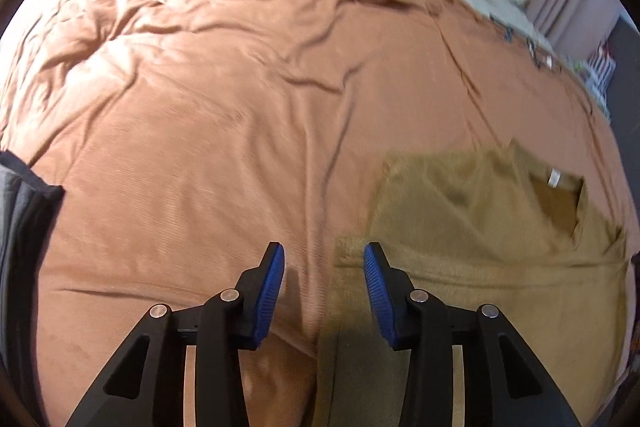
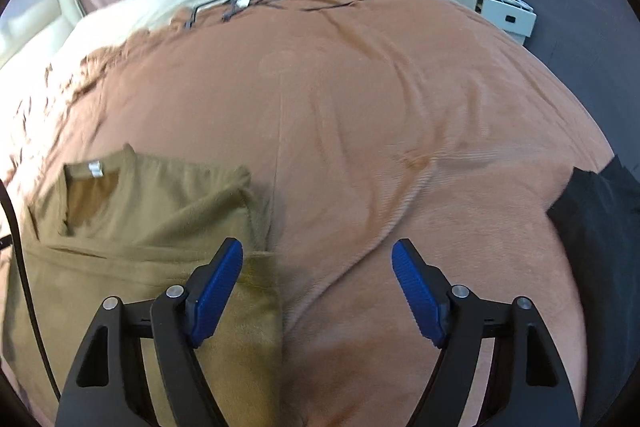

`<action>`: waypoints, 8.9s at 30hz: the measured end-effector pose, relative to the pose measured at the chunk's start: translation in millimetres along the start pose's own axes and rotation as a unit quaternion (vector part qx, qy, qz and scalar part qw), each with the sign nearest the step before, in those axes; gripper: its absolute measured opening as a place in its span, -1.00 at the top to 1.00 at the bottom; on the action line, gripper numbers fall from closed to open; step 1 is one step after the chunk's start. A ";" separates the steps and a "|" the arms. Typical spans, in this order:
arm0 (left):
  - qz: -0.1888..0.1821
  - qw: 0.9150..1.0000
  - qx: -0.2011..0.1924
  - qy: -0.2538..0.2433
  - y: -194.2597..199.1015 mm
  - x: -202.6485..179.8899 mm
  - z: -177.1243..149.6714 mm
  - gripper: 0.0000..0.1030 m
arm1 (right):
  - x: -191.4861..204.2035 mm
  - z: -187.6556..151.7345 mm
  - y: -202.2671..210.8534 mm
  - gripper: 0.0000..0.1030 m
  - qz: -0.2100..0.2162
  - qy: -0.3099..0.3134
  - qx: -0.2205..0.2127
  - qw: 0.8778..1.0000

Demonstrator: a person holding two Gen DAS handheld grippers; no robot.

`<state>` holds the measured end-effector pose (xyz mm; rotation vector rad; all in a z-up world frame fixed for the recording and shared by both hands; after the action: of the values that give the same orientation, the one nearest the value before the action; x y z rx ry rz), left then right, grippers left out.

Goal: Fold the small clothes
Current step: 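Close the left tool on the shirt edge while the right tool grips the fold, then lift the shirt edge with both tools and fold it over the shirt, then lower the folded edge and open both tools, then move both open tools to the end of the folded shirt bundle, then close both tools on the end of the folded shirt bundle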

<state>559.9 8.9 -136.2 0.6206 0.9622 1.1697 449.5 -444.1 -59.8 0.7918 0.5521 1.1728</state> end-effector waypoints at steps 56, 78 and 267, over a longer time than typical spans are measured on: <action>-0.070 0.997 -0.008 -0.007 23.4 -17.6 -7.0 0.93 | 16.8 -14.3 29.7 1.00 0.058 0.057 -0.008 0.997; -0.068 0.996 -0.058 -0.024 58.3 -37.9 33.0 0.94 | 19.1 10.8 70.1 1.00 0.038 0.044 -0.061 0.996; -0.165 0.977 -0.009 0.137 81.7 20.3 -137.2 0.87 | -95.9 -142.4 98.3 0.97 0.259 -0.190 0.082 0.943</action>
<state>402.8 43.4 -140.4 0.2706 1.2353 0.9782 255.7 -481.6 -72.1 1.3262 0.1149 1.4136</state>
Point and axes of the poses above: each gripper's, at about its wrist camera, not at the fingertips, and y roughly against the way its jaws point, x to its left, z to its top, the point moved 2 cm from there along -y, roughly the way its jaws point, and after that the axes turned 11 degrees about -z, right-handed, at the moved point
